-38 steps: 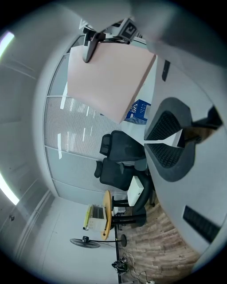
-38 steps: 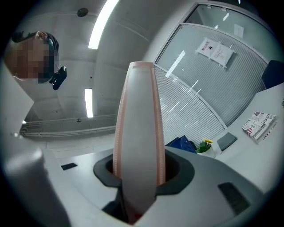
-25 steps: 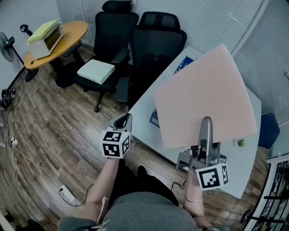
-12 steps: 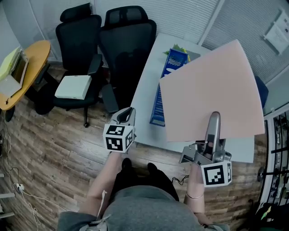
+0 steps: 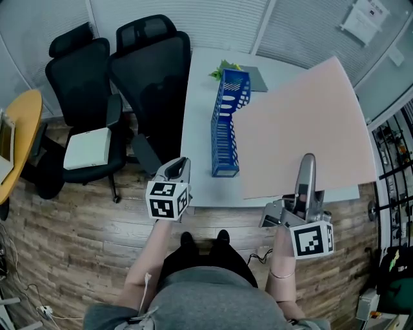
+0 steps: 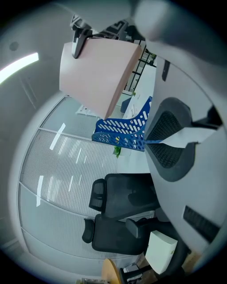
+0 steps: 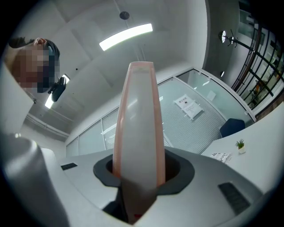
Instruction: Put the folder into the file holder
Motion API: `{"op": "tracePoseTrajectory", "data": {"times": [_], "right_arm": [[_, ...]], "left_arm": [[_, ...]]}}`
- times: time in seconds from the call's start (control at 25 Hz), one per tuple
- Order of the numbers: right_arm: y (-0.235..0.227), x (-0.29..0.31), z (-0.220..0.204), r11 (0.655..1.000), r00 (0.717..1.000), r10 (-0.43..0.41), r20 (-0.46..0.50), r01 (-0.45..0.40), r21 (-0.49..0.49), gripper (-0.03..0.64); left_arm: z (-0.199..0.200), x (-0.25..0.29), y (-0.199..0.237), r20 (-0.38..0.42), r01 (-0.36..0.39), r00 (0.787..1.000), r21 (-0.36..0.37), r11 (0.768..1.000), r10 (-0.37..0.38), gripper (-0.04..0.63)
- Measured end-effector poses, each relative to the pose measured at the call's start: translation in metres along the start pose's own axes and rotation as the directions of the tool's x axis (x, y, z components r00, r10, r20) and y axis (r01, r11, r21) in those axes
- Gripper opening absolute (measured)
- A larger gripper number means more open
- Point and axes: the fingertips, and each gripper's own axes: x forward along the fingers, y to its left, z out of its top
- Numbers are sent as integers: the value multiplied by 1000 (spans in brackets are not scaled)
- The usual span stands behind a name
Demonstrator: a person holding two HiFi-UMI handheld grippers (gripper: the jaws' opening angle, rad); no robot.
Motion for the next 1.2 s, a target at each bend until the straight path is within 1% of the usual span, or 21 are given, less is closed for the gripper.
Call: {"op": "tracePoseTrajectory", "data": {"times": [0.24, 0.44, 0.64, 0.76, 0.92, 1.2], "right_arm": [[7, 4, -7, 998, 999, -44, 13, 45, -40, 160], [13, 17, -19, 997, 999, -47, 16, 48, -67, 160], [17, 33, -30, 997, 999, -41, 16, 42, -70, 160], [23, 43, -37, 994, 999, -34, 8, 35, -108, 160], [25, 55, -48, 993, 1000, -24, -5, 23, -114, 160], [23, 71, -63, 987, 999, -28, -25, 23, -159, 160]], "left_arm": [[4, 4, 4, -6, 50, 999, 14, 999, -50, 35], [3, 9, 9, -14, 68, 998, 15, 998, -68, 35], [3, 12, 19, -24, 65, 998, 13, 998, -65, 35], [3, 12, 28, -26, 58, 998, 6, 998, -58, 35], [1, 15, 35, -30, 53, 998, -1, 999, -53, 35], [-5, 20, 41, -46, 54, 997, -9, 998, -54, 35]]}}
